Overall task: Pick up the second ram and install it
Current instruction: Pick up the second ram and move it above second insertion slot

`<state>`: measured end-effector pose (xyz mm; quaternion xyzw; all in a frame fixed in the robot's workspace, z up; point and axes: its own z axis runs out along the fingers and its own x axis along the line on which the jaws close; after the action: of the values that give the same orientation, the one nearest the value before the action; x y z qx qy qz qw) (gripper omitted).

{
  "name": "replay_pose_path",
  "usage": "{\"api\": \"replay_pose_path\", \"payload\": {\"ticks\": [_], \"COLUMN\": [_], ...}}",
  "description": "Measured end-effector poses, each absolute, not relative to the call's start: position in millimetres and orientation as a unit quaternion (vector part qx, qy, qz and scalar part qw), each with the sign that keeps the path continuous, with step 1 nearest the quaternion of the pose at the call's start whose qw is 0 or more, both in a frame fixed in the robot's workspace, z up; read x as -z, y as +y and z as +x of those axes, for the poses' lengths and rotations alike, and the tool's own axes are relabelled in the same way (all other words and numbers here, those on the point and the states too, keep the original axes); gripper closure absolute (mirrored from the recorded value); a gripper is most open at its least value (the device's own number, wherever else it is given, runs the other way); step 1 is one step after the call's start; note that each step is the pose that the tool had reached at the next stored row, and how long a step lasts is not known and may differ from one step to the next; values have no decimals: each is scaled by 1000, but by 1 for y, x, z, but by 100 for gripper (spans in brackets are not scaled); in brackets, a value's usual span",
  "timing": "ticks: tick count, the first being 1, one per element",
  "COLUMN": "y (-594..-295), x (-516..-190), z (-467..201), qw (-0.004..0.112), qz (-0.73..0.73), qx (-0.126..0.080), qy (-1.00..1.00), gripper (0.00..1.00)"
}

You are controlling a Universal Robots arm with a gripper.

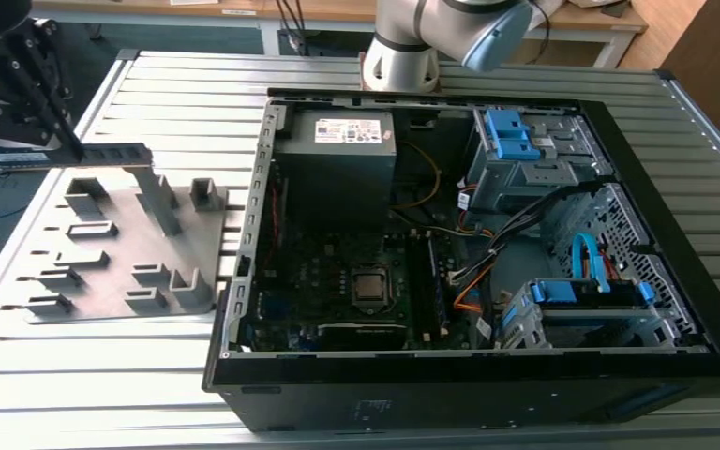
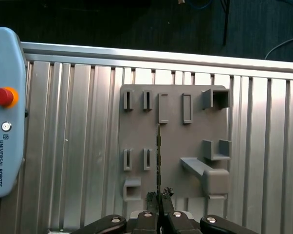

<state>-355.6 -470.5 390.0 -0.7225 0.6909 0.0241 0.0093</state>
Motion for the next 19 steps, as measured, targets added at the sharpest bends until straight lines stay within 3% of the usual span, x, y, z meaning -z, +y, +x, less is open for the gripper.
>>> {"api": "replay_pose_path", "payload": {"ticks": [19], "y": [-470], "x": [-390], "z": [-333], "qw": [9], "qz": [-722], "qx": [-24], "qy": [691], "gripper": [86]}}
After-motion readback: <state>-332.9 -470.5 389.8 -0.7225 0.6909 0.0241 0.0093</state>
